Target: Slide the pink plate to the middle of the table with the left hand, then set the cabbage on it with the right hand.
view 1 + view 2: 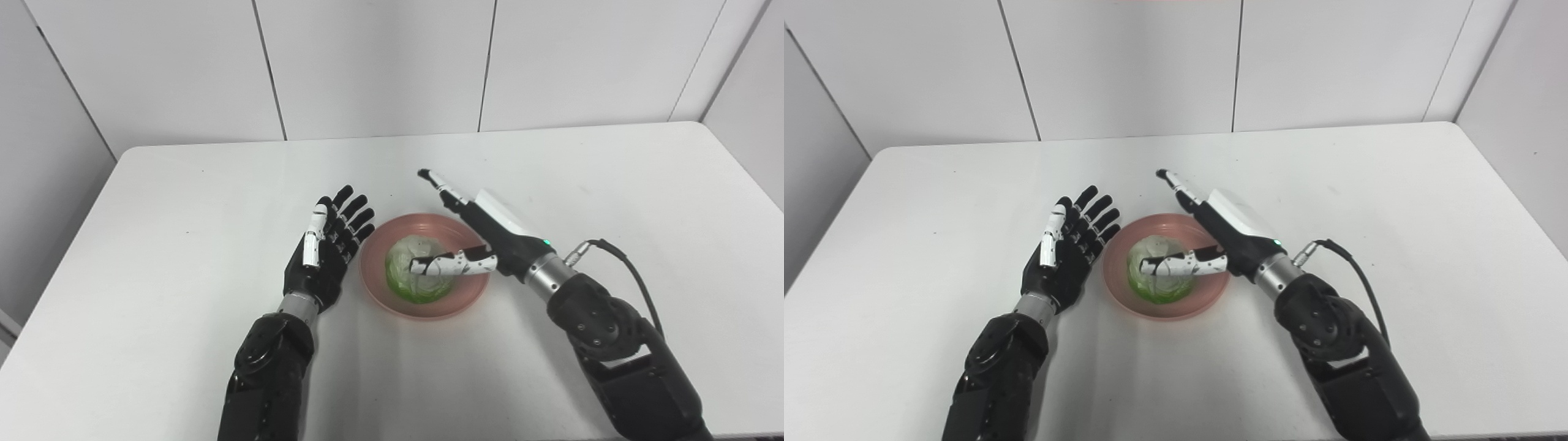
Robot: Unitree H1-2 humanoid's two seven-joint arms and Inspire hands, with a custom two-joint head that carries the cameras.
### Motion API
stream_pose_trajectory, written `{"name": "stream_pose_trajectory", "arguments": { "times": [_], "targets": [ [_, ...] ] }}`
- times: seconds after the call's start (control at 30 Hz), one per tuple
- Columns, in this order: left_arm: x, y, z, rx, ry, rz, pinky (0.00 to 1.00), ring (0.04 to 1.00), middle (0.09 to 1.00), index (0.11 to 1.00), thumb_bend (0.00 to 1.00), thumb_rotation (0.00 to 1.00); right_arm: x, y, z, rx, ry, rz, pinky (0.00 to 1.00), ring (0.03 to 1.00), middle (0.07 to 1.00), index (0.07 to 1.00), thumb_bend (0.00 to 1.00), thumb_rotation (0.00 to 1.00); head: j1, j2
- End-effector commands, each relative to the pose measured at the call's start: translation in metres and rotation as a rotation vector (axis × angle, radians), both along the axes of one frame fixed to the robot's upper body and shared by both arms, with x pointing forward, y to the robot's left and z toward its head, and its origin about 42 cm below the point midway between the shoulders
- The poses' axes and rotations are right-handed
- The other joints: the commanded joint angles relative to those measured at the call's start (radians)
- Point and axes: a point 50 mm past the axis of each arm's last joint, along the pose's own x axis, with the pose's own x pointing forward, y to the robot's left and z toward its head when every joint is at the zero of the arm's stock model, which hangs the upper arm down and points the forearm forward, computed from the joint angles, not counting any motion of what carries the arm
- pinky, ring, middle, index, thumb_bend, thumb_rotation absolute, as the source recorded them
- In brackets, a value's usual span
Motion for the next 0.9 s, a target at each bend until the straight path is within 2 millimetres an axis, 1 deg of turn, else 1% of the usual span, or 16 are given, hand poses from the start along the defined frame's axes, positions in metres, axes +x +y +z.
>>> {"name": "stream_pose_trajectory", "arguments": {
  "times": [0.0,0.07,0.1,0.17,0.2,0.23,0.27,0.3,0.33,0.4,0.57,0.6,0.67,0.7,0.73,0.87],
  "targets": [
    [-0.001,0.004,0.002,0.005,0.015,0.010,0.93,0.903,0.915,0.919,0.34,1.00,-0.002,0.001,0.020,0.064,-0.093,-0.034,0.90,1.000,1.000,1.000,1.00,0.74,0.002,-0.003],
    [-0.003,0.006,0.003,0.009,0.010,0.015,0.93,0.900,0.913,0.917,0.34,1.00,-0.006,-0.004,0.017,0.099,-0.088,-0.081,0.90,1.000,1.000,1.000,1.00,0.78,0.005,-0.006],
    [-0.005,0.008,0.004,0.019,0.001,0.018,0.93,0.911,0.921,0.925,0.34,1.00,-0.009,-0.008,0.014,0.136,-0.073,-0.116,0.89,1.000,1.000,1.000,1.00,0.91,0.008,-0.009],
    [-0.012,0.011,0.007,0.054,-0.032,0.025,0.94,0.926,0.935,0.936,0.34,1.00,-0.016,-0.016,0.003,0.252,-0.047,-0.183,0.89,1.000,1.000,1.000,1.00,0.98,0.015,-0.015],
    [-0.016,0.013,0.009,0.085,-0.052,0.032,0.95,0.937,0.945,0.946,0.34,1.00,-0.019,-0.018,-0.005,0.342,-0.025,-0.212,0.92,1.000,1.000,1.000,0.98,0.99,0.020,-0.017],
    [-0.021,0.015,0.011,0.117,-0.074,0.042,0.95,0.945,0.956,0.956,0.33,1.00,-0.023,-0.021,-0.013,0.434,0.011,-0.244,0.97,1.000,1.000,1.000,0.94,1.00,0.025,-0.019],
    [-0.024,0.016,0.012,0.138,-0.089,0.049,0.95,0.949,0.962,0.960,0.33,1.00,-0.025,-0.022,-0.018,0.493,0.035,-0.264,0.99,1.000,1.000,1.000,0.92,1.00,0.025,-0.019],
    [-0.030,0.020,0.011,0.182,-0.120,0.057,0.95,0.949,0.962,0.960,0.33,1.00,-0.029,-0.024,-0.030,0.591,0.095,-0.279,0.99,1.000,1.000,1.000,0.92,1.00,0.024,-0.021],
    [-0.034,0.022,0.011,0.210,-0.142,0.061,0.97,0.970,0.981,0.980,0.34,1.00,-0.032,-0.025,-0.038,0.655,0.133,-0.287,1.00,1.000,1.000,1.000,0.84,1.00,0.023,-0.021],
    [-0.043,0.028,0.007,0.294,-0.193,0.061,0.99,0.993,0.996,0.996,0.36,1.00,-0.039,-0.027,-0.052,0.756,0.211,-0.292,1.00,1.000,1.000,1.000,0.75,1.00,0.016,-0.021],
    [-0.059,0.043,0.002,0.452,-0.285,0.057,1.00,1.000,1.000,1.000,0.40,1.00,-0.051,-0.030,-0.071,0.791,0.273,-0.315,1.00,1.000,1.000,1.000,0.64,1.00,0.008,-0.022],
    [-0.063,0.045,0.001,0.471,-0.291,0.066,1.00,1.000,1.000,1.000,0.41,1.00,-0.052,-0.030,-0.073,0.780,0.261,-0.312,1.00,1.000,1.000,1.000,0.56,1.00,0.009,-0.022],
    [-0.069,0.048,-0.001,0.500,-0.307,0.084,1.00,1.000,1.000,1.000,0.41,1.00,-0.053,-0.031,-0.076,0.755,0.233,-0.309,1.00,1.000,1.000,1.000,0.50,1.00,0.013,-0.024],
    [-0.071,0.049,-0.002,0.504,-0.311,0.091,1.00,1.000,1.000,1.000,0.41,1.00,-0.054,-0.031,-0.076,0.743,0.223,-0.310,1.00,1.000,1.000,1.000,0.43,1.00,0.014,-0.024],
    [-0.072,0.050,-0.004,0.502,-0.310,0.094,1.00,1.000,1.000,1.000,0.41,1.00,-0.054,-0.032,-0.076,0.730,0.216,-0.311,1.00,1.000,1.000,1.000,0.40,1.00,0.018,-0.024],
    [-0.075,0.057,-0.011,0.472,-0.298,0.102,1.00,1.000,1.000,1.000,0.40,1.00,-0.053,-0.033,-0.078,0.723,0.203,-0.305,1.00,1.000,1.000,1.000,0.32,1.00,0.038,-0.022]
  ]
}}
